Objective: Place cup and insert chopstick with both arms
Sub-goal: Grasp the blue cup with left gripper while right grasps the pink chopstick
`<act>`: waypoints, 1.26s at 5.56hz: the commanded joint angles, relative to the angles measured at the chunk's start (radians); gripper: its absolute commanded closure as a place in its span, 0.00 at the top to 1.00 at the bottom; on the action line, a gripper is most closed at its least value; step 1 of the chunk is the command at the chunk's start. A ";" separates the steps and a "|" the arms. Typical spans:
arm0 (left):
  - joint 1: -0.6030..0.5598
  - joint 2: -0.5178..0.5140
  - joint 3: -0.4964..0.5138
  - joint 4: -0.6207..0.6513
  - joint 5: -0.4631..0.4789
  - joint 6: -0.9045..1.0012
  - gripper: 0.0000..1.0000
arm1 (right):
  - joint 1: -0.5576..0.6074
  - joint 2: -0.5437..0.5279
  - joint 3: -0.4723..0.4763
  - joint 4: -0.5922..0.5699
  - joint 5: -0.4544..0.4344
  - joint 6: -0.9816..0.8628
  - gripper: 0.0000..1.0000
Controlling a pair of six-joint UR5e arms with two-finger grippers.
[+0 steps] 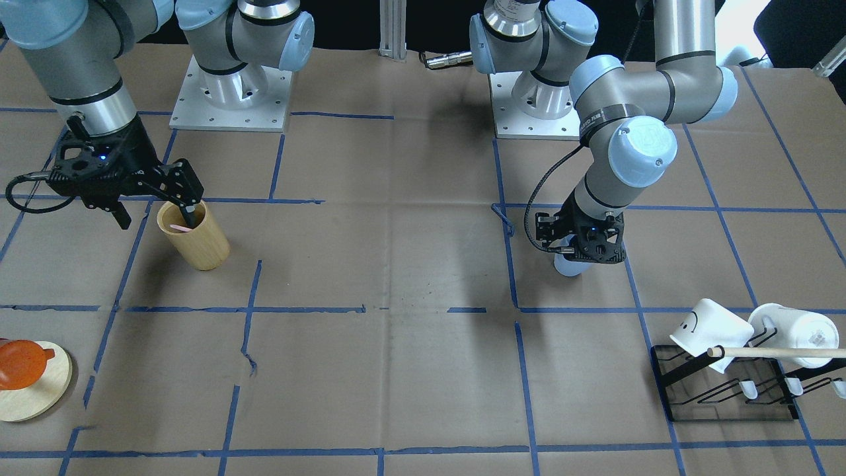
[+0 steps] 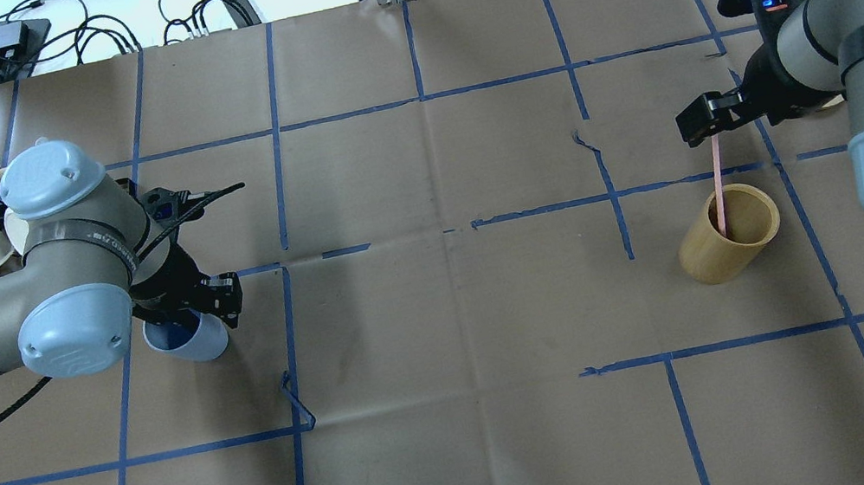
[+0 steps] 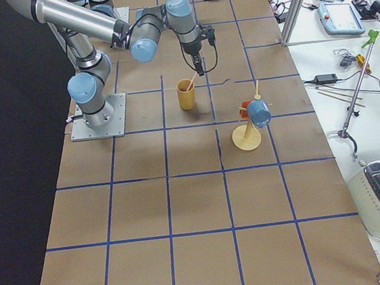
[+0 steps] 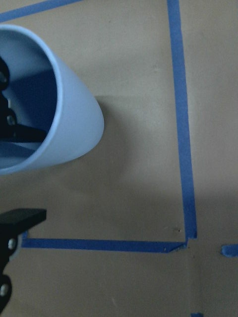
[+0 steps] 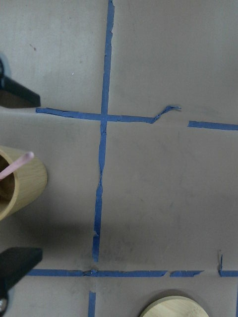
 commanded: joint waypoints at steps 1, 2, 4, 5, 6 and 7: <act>0.000 0.003 0.002 0.002 0.001 0.001 0.07 | 0.017 0.001 0.041 -0.055 0.003 -0.002 0.98; -0.002 0.009 0.004 0.003 0.001 -0.001 0.07 | 0.018 0.003 0.041 -0.054 0.005 -0.001 0.73; -0.099 -0.014 0.109 -0.015 -0.008 -0.125 0.07 | 0.019 0.001 0.040 -0.042 0.005 -0.001 0.19; -0.233 -0.049 0.172 -0.011 -0.013 -0.306 0.07 | 0.019 0.000 0.035 -0.040 0.005 -0.002 0.11; -0.361 -0.140 0.290 -0.012 -0.013 -0.544 0.07 | 0.019 0.000 0.017 -0.034 0.003 -0.004 0.11; -0.476 -0.255 0.418 -0.014 -0.011 -0.740 0.07 | 0.019 -0.002 -0.062 0.060 0.003 -0.001 0.10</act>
